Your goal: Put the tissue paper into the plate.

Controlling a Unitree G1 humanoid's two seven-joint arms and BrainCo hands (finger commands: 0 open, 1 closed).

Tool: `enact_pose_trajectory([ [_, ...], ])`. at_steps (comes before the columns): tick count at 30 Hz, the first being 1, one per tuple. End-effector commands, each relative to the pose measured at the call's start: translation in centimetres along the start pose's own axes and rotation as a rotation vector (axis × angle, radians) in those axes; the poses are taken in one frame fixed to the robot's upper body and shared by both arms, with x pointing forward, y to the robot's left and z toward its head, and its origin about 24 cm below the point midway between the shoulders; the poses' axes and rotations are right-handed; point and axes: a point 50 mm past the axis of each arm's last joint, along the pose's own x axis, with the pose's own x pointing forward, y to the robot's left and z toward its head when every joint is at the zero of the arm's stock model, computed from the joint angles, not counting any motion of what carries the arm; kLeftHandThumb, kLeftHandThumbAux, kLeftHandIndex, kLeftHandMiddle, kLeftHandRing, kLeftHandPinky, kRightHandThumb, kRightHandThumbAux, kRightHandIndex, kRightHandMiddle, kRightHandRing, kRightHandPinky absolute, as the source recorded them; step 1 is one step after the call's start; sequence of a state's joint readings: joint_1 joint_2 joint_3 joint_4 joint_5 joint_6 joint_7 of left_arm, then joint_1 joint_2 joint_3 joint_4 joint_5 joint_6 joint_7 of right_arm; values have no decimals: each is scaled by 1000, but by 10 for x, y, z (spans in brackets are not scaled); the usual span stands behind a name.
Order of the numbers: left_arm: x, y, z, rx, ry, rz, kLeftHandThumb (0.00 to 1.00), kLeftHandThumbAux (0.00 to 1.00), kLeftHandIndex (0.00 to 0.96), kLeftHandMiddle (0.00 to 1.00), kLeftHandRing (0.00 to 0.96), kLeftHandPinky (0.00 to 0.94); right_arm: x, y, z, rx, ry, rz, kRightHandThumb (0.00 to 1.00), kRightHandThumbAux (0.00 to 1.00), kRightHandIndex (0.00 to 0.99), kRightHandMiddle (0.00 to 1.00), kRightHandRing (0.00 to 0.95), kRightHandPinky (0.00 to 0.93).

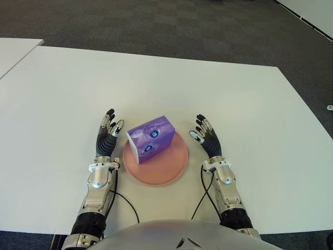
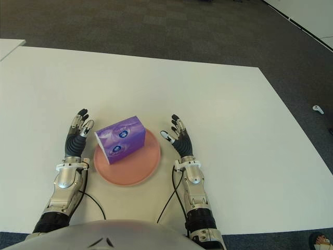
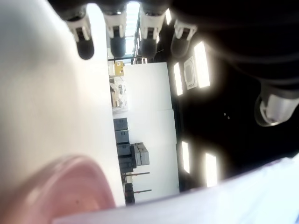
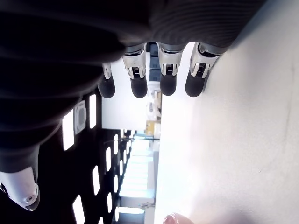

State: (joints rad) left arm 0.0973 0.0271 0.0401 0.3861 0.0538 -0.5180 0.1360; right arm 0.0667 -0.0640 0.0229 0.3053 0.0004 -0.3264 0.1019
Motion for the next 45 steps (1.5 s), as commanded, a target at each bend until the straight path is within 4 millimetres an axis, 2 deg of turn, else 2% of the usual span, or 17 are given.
enact_pose_trajectory([
  [1, -14, 15, -26, 20, 137, 13, 0, 400, 0, 0, 0, 0, -40, 9, -61, 39, 351, 13, 46, 587, 4, 31, 30, 68],
  [7, -12, 18, -27, 29, 131, 14, 0, 405, 0, 0, 0, 0, -39, 10, -62, 53, 344, -4, 46, 609, 14, 37, 30, 55],
  [13, -12, 19, -26, 43, 123, 11, 0, 402, 0, 0, 0, 0, -40, 19, -59, 91, 266, -69, 65, 641, 8, 10, 6, 20],
  [15, -13, 19, -26, 47, 118, 4, 0, 400, 0, 0, 0, 0, -43, 30, -49, 104, 185, -104, 71, 646, 4, 5, 3, 11],
  [18, -13, 19, -26, 49, 114, -3, 0, 396, 0, 0, 0, 0, -44, 37, -39, 115, 113, -136, 81, 653, 1, 1, 0, 3],
  [25, -15, 18, -26, 59, 107, -20, 0, 383, 0, 0, 0, 0, -44, 30, -38, 82, 19, -174, 74, 651, 0, 0, 0, 0],
  [34, -14, 15, -26, 66, 103, -23, 0, 372, 0, 0, 0, 0, -42, 24, -39, 54, -28, -170, 9, 616, 0, 0, 0, 0],
  [45, -13, 14, -24, 78, 85, -25, 0, 379, 0, 0, 0, 0, -40, 21, -39, 61, -64, -136, 0, 567, 0, 0, 0, 0],
])
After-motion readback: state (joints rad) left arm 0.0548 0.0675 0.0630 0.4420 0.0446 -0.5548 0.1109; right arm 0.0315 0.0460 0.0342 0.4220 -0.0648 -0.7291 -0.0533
